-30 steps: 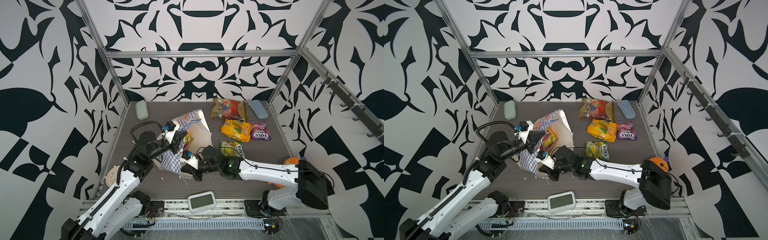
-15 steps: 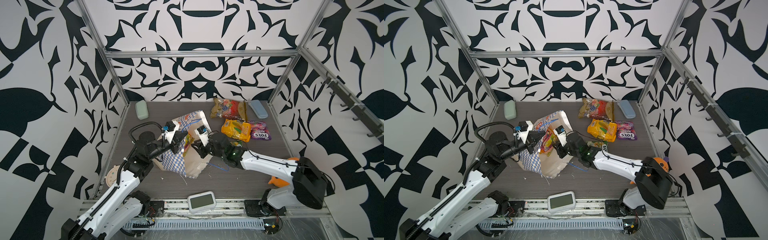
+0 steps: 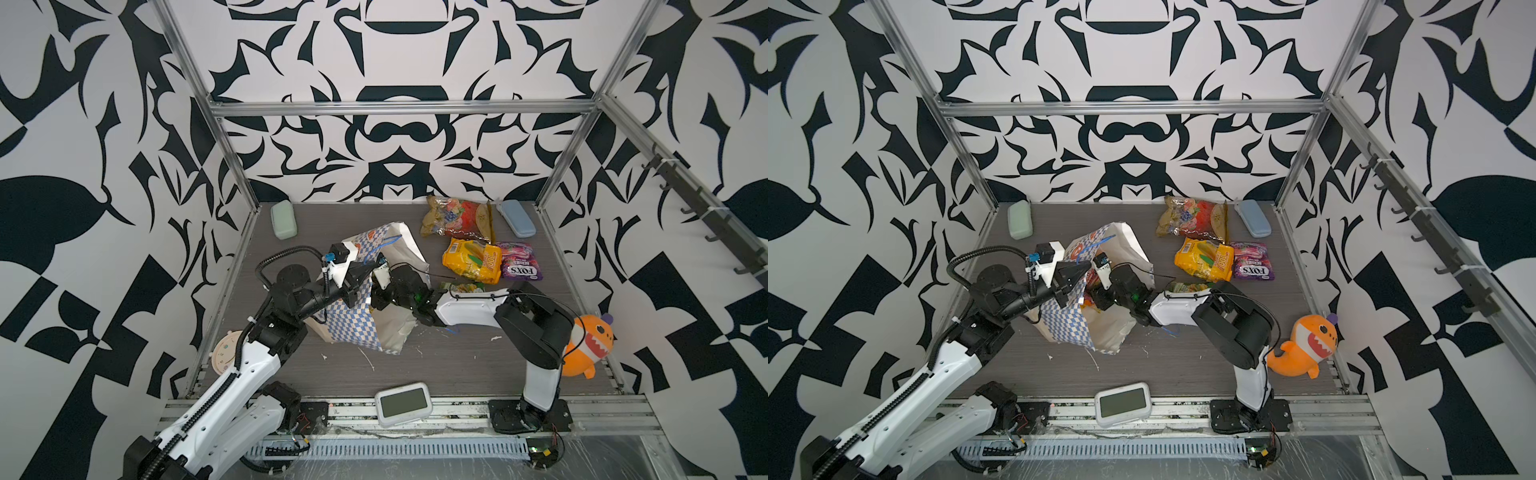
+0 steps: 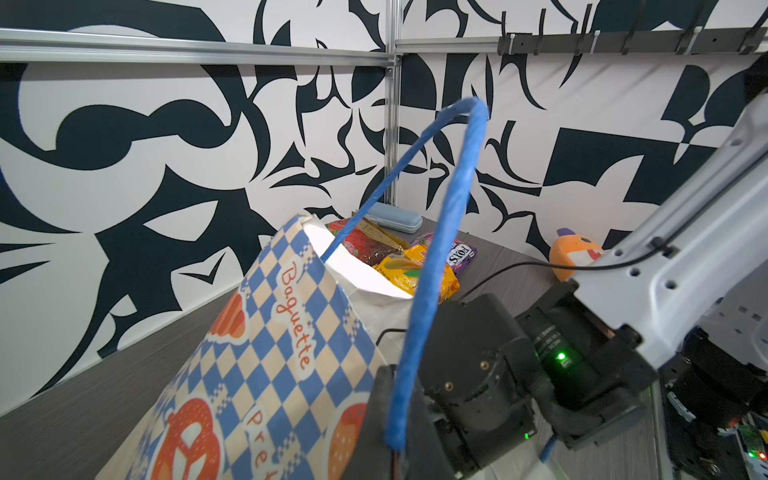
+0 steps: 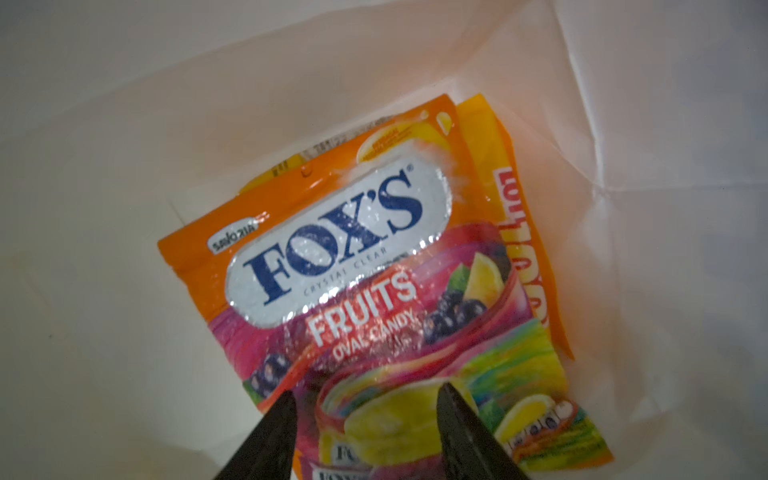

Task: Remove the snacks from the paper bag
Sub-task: 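Lower the right gripper into the bag toward the orange Fox's Fruits pack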

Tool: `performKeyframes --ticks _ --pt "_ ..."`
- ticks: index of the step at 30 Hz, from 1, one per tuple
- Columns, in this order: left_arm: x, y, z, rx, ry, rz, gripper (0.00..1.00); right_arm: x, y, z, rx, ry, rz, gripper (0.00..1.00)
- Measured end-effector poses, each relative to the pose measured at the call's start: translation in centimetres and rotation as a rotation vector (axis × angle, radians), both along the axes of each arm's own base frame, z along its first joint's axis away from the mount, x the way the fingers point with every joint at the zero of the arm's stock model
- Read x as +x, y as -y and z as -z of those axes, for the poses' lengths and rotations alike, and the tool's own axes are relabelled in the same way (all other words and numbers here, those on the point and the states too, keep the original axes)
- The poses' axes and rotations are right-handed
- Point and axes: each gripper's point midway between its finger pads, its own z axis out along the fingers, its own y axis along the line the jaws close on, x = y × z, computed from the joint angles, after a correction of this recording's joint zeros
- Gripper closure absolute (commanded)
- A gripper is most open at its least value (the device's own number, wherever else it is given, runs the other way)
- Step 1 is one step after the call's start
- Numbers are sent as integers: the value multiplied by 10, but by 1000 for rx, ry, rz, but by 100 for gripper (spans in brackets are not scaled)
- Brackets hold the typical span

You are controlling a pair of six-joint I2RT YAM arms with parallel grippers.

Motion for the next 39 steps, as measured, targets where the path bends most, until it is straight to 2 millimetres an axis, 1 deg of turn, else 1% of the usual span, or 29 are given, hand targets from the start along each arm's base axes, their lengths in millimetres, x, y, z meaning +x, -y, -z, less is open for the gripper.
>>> performKeyframes --ticks 4,10,13,16,20,22,27,32,35,39 --pt "-1 -1 5 2 -5 -2 100 19 -13 -10 31 36 8 40" --pt "-4 -4 3 -4 8 -12 100 41 -9 -26 44 67 35 37" --pt "-5 -6 -1 -11 19 -15 100 58 -8 -31 48 72 43 36" --pt "-3 -7 2 -9 15 -27 100 67 -12 -26 40 56 20 36" --pt "-3 -7 5 -7 10 -29 100 73 -25 -11 27 11 -29 37" --pt "-3 -8 5 -5 8 -33 100 74 -31 -6 30 -4 -55 41" --pt "-3 -12 3 -9 15 -55 100 73 -45 -3 52 -37 -125 71" --pt "-4 -16 5 -8 14 -70 100 71 -53 3 57 -59 -165 92" --pt "-5 -17 6 -7 12 -72 100 69 -53 6 53 -76 -171 100" --pt "-5 -17 5 -9 15 -75 100 67 -51 6 55 -82 -168 100"
